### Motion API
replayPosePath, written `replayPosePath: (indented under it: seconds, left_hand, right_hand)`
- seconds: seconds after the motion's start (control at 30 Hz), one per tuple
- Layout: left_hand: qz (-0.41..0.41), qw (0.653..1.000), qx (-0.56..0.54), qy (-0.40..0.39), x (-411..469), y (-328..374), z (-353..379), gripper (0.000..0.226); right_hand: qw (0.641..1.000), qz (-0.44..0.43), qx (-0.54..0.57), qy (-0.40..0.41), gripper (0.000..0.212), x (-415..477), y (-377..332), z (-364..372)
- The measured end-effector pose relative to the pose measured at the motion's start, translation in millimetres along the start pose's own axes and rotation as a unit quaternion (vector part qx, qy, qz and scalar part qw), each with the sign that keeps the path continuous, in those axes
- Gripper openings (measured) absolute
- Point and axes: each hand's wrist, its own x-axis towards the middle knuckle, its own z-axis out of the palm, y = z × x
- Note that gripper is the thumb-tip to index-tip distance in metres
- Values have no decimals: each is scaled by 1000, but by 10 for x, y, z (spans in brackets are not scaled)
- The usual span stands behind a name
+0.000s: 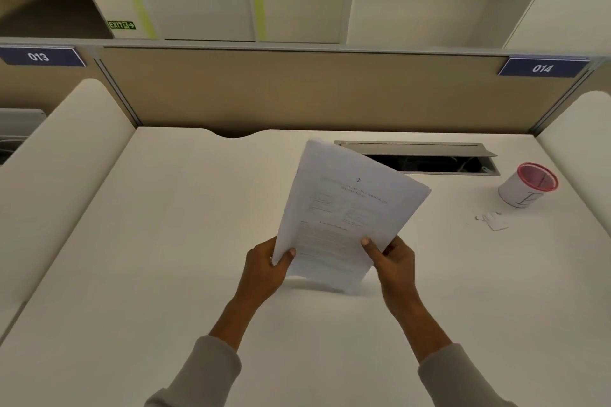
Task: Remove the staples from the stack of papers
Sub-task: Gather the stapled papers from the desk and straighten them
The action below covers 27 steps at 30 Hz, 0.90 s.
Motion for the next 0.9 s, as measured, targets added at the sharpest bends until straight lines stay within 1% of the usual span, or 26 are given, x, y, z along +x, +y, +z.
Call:
replayPosePath:
  seconds: [0.07, 0.13, 0.2, 0.23, 0.33, 0.43, 0.5, 0.57, 0.67, 0.73, 0.8, 0.83, 0.9]
  left_hand:
    - [54, 998, 42, -1, 36, 78, -167, 8]
    - [90, 991, 100, -18, 94, 147, -365, 12]
    - [108, 978, 176, -43, 160, 224, -546, 18]
    - [113, 969, 213, -52, 190, 266, -619, 23]
    - [131, 944, 296, -69, 257, 344, -734, 34]
    - [146, 929, 325, -101, 291, 361, -719, 35]
    - [159, 921, 337, -112, 303, 375, -680, 30]
    - [162, 919, 343, -109, 301, 398, -663, 26]
    - [129, 932, 325, -92, 293, 378, -689, 16]
    - [93, 952, 276, -92, 298, 303, -715, 10]
    - [42, 982, 168, -79, 278, 193, -710, 5]
    - [7, 992, 107, -65, 259, 140, -698, 8]
    - [-69, 996, -18, -45, 207, 48, -648, 19]
  right_hand:
    - [999, -6, 45, 23, 34, 71, -111, -98]
    - [997, -26, 49, 52, 40, 158, -244, -228]
    - [996, -54, 2, 66, 46, 233, -372, -359]
    - [996, -67, -29, 58, 48, 267, -424, -418]
    - [986, -97, -135, -10, 44, 343, -511, -508]
    - [959, -106, -253, -70, 37, 360, -448, -463]
    - [944, -117, -299, -76, 30, 367, -346, -441]
    - [940, -119, -314, -62, 25, 380, -236, -442]
    - [945, -107, -305, -45, 28, 350, -111, -439]
    - [945, -103, -310, -24, 29, 289, -49, -441]
    - [947, -97, -307, -4, 27, 231, -7, -448]
    - [952, -86, -295, 2, 27, 219, 15, -450]
    - [958, -63, -279, 8, 27, 222, 46, -446]
